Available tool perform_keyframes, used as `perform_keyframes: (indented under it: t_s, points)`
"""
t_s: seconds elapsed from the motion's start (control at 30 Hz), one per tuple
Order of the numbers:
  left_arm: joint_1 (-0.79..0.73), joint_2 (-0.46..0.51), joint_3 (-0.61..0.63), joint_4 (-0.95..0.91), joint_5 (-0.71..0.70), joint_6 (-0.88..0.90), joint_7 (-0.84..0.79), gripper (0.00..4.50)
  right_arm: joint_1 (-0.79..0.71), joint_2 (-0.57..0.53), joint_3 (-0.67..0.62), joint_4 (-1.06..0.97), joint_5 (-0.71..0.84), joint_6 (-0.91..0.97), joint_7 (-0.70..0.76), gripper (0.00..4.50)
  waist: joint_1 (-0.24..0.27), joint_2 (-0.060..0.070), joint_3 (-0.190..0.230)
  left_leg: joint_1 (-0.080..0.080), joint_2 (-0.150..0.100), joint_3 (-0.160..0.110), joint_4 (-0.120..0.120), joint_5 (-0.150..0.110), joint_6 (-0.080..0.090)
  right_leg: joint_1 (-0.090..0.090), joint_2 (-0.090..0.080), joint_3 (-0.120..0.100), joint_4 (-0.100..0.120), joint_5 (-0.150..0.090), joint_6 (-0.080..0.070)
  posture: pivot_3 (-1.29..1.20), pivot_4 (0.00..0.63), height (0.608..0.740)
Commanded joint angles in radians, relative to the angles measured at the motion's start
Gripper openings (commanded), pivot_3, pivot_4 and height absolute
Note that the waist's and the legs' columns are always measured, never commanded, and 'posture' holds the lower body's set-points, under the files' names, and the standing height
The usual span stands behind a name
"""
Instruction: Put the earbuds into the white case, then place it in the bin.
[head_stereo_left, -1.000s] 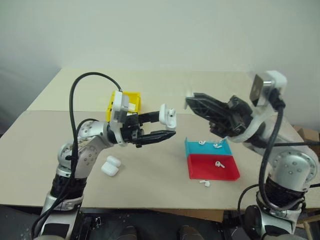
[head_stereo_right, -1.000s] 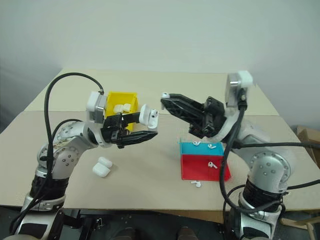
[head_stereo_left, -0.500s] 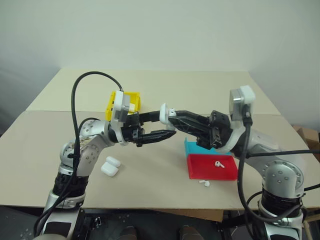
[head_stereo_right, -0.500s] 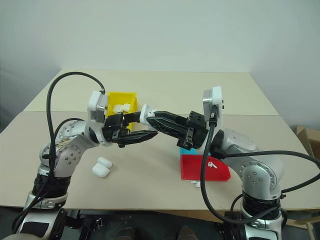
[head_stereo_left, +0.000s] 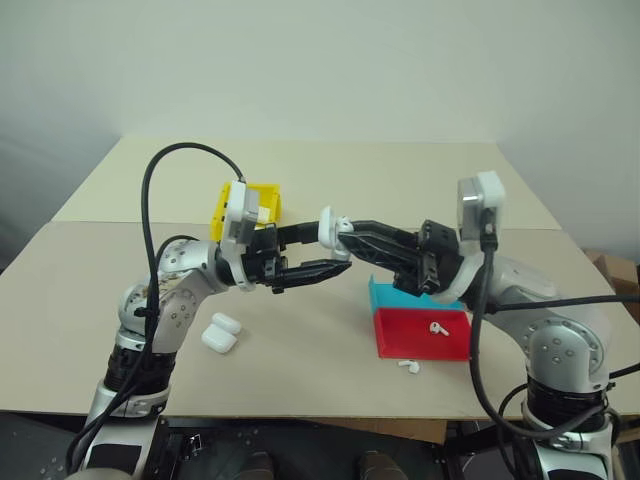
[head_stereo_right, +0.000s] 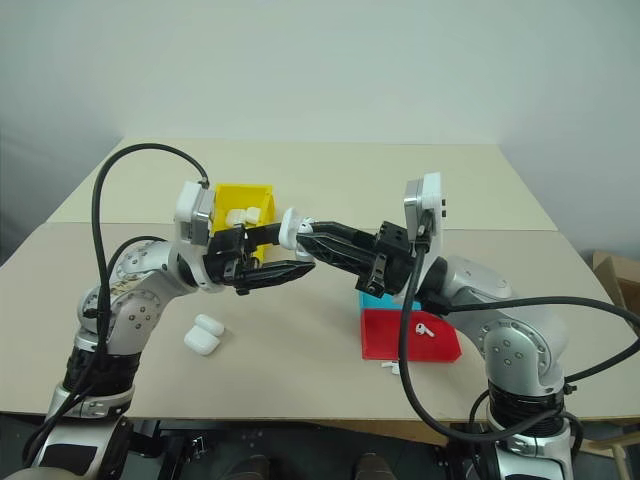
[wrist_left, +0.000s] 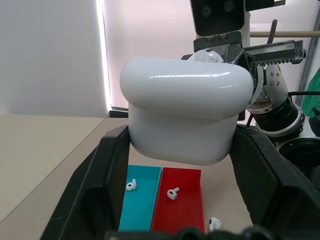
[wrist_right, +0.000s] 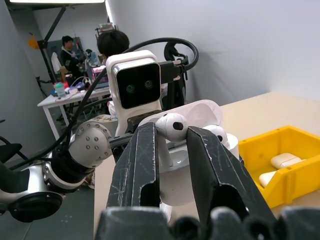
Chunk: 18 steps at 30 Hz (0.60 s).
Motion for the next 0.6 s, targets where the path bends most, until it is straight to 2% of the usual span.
perform_keyframes:
  t_s: [0.03, 0.6]
  points:
    - [-0.016, -0.002, 0.017, -0.038, -0.017, -0.016, -0.004, 2.76, 0.011, -0.024, 0.013, -0.017, -0.006, -0.020, 0.021, 0.62, 0.000, 0.000, 0.000, 0.000, 0.000, 0.000, 0.000, 0.000, 0.000, 0.000, 0.000, 0.000, 0.000, 0.000, 0.000, 0.00, 0.150, 0.740]
    - [-0.014, -0.009, 0.021, -0.036, -0.012, -0.022, 0.004, 2.76, 0.003, -0.069, 0.080, -0.018, -0.076, -0.111, 0.107, 0.62, 0.003, 0.000, 0.000, 0.000, 0.000, 0.000, 0.000, 0.000, 0.000, 0.000, 0.000, 0.000, -0.001, 0.000, 0.000, 0.00, 0.150, 0.740]
